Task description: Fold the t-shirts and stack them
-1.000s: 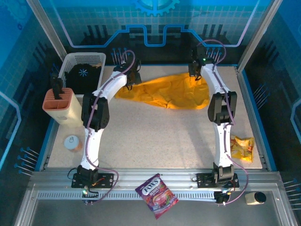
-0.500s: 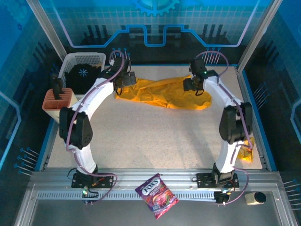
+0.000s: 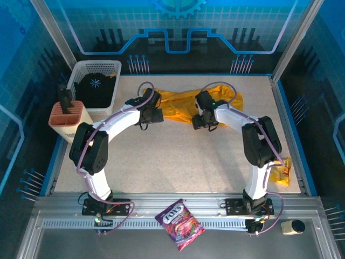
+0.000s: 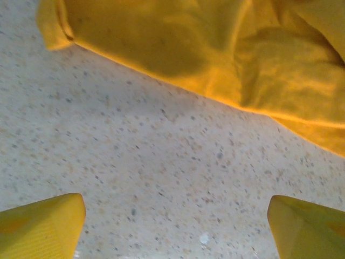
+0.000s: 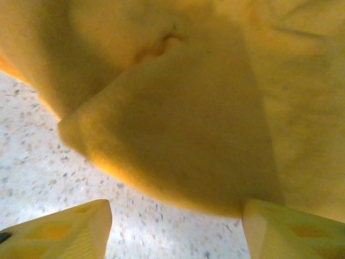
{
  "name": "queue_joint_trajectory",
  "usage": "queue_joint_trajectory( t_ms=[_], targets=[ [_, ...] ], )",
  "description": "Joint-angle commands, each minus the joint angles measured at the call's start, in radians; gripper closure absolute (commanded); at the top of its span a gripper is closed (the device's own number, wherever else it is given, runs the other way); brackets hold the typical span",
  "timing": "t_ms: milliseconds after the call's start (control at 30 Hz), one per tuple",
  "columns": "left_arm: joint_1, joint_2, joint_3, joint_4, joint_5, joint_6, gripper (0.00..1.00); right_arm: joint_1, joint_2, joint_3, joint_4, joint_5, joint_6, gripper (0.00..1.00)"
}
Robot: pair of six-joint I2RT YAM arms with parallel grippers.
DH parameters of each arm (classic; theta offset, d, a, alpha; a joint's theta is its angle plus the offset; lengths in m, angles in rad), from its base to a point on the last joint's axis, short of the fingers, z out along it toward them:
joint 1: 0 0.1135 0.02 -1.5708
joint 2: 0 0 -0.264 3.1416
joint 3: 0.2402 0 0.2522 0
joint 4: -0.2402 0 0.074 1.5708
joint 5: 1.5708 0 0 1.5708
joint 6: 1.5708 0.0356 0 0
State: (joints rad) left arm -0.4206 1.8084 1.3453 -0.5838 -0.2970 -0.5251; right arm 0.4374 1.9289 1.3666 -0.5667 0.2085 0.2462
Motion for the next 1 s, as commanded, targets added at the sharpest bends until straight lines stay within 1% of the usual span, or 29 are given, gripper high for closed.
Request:
queue_joint_trajectory(
  t_ms=[0,67,100,167,200,233,267,300,367,433,500,633,700,800,867,967],
  targets=[
    [-0.019,-0.065,-0.035,-0.002,0.016,-0.027,0.11,0.019,0.069,0.076,0.005,0.097,-0.073,0.32],
    [-0.028,-0.088,-0.056,-0.014,0.016,-0.027,0.11,0.02,0.108,0.108,0.008,0.135,-0.117,0.36],
    [-0.033,-0.102,-0.065,-0.023,0.017,-0.027,0.11,0.02,0.126,0.127,0.008,0.159,-0.142,0.43],
    [-0.042,-0.131,-0.084,-0.044,0.016,-0.026,0.11,0.017,0.145,0.158,0.002,0.206,-0.182,0.68],
    [-0.046,-0.15,-0.097,-0.057,0.011,-0.026,0.11,0.017,0.144,0.172,0.0,0.224,-0.204,0.82],
    [-0.05,-0.17,-0.112,-0.07,0.009,-0.026,0.11,0.013,0.137,0.185,-0.006,0.233,-0.223,0.91],
    [-0.053,-0.191,-0.123,-0.083,0.01,-0.026,0.11,0.012,0.129,0.195,-0.016,0.234,-0.236,0.97],
    [-0.053,-0.216,-0.136,-0.099,0.007,-0.027,0.11,0.011,0.113,0.209,-0.033,0.232,-0.249,1.0],
    [-0.055,-0.262,-0.161,-0.133,0.003,-0.028,0.11,0.008,0.075,0.237,-0.08,0.2,-0.276,1.0],
    [-0.054,-0.31,-0.179,-0.178,-0.006,-0.024,0.11,0.009,0.033,0.277,-0.165,0.122,-0.301,1.0],
    [-0.055,-0.349,-0.186,-0.228,-0.022,-0.02,0.11,0.006,0.011,0.335,-0.282,0.037,-0.313,1.0],
    [-0.053,-0.39,-0.166,-0.328,-0.066,-0.004,0.11,-0.021,0.025,0.478,-0.522,-0.14,-0.333,1.0],
    [-0.053,-0.388,-0.148,-0.36,-0.088,0.003,0.11,-0.034,0.055,0.549,-0.602,-0.159,-0.352,1.0],
    [-0.053,-0.369,-0.124,-0.374,-0.111,0.012,0.11,-0.062,0.133,0.676,-0.679,-0.114,-0.357,1.0],
    [-0.052,-0.35,-0.111,-0.364,-0.117,0.014,0.11,-0.093,0.215,0.811,-0.726,-0.104,-0.348,1.0],
    [-0.052,-0.308,-0.084,-0.329,-0.087,0.016,0.11,-0.139,0.365,1.049,-0.792,-0.088,-0.334,1.0]
  ],
)
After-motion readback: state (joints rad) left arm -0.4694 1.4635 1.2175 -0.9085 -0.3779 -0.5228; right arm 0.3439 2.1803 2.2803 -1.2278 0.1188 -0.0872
